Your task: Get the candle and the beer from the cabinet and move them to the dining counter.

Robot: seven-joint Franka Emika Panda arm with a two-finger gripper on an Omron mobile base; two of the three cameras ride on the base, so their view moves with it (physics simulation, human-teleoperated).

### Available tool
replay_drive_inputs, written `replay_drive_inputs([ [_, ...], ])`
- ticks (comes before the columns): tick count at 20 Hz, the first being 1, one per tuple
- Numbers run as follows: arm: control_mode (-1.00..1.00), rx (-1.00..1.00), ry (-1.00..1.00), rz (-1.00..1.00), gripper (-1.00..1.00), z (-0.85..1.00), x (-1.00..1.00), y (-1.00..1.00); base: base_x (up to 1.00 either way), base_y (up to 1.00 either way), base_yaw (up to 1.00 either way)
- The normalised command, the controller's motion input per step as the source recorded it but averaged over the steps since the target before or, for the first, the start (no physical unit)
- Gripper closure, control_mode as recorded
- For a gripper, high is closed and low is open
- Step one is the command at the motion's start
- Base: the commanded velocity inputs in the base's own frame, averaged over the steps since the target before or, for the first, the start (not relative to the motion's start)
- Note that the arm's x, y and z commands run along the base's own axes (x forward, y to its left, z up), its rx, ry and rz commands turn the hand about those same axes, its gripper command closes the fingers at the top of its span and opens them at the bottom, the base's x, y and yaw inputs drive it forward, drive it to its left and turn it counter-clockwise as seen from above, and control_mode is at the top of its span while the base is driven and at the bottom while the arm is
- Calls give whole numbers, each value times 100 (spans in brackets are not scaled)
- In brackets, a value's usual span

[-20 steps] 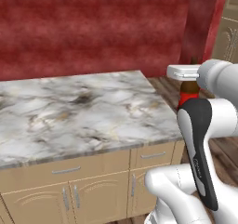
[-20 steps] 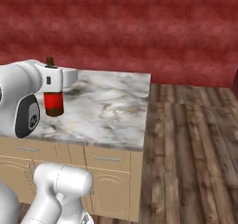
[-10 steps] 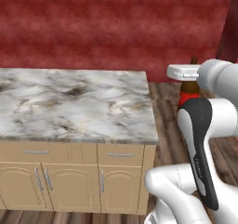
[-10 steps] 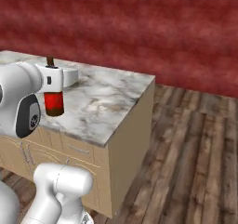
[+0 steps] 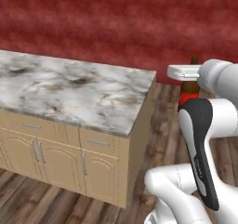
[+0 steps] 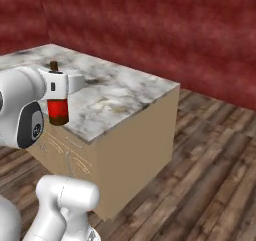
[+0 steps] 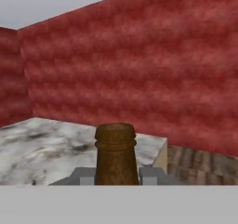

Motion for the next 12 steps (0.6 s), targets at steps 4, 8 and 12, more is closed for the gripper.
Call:
replay_drive_inputs([
  [4, 100, 0, 0, 0, 100, 0, 0, 0, 0, -100, 49],
  [8, 100, 0, 0, 0, 100, 0, 0, 0, 0, -100, 50],
  [12, 100, 0, 0, 0, 100, 0, 0, 0, 0, -100, 49],
])
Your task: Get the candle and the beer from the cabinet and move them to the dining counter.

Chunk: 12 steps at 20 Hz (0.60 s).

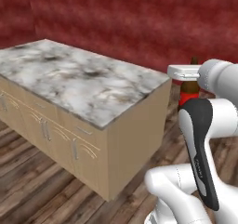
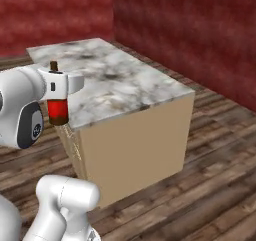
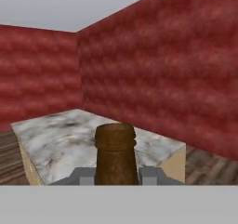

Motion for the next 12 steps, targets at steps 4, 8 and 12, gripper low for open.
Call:
replay_drive_inputs([
  [4, 100, 0, 0, 0, 100, 0, 0, 0, 0, -100, 44],
  [8, 100, 0, 0, 0, 100, 0, 0, 0, 0, -100, 46],
  [12, 100, 0, 0, 0, 100, 0, 0, 0, 4, -100, 47],
])
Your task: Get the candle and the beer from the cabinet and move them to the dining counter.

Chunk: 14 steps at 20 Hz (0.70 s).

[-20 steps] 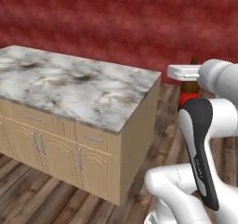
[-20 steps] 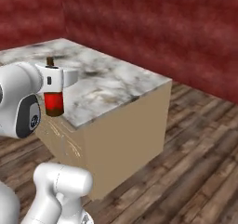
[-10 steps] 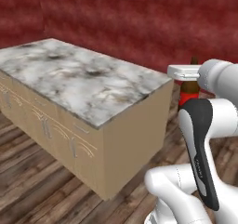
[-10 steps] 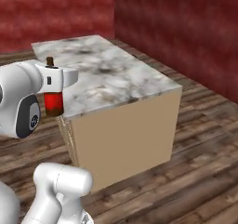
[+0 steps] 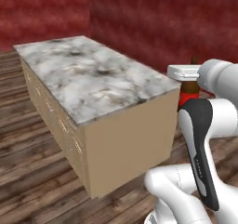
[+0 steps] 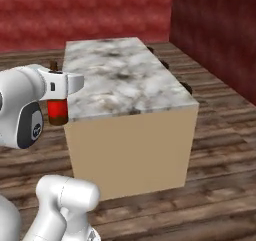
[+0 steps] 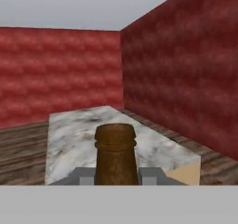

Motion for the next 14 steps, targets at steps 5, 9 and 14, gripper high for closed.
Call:
replay_drive_inputs([
  [5, 100, 0, 0, 0, 100, 0, 0, 0, 0, -100, 54],
  [9, 100, 0, 0, 0, 100, 0, 0, 0, 0, -100, 55],
  [14, 100, 0, 0, 0, 100, 0, 0, 0, 0, -100, 54],
])
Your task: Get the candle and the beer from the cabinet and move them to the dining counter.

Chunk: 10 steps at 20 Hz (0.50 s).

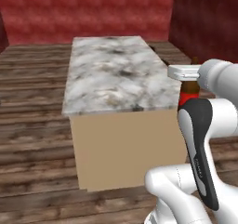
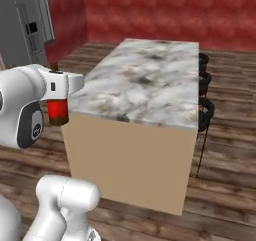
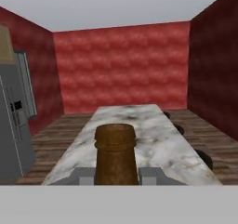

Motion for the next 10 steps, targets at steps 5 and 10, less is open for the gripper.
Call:
replay_drive_inputs([
  [5, 100, 0, 0, 0, 100, 0, 0, 0, 0, -100, 54],
  [10, 100, 0, 0, 0, 100, 0, 0, 0, 0, -100, 53],
])
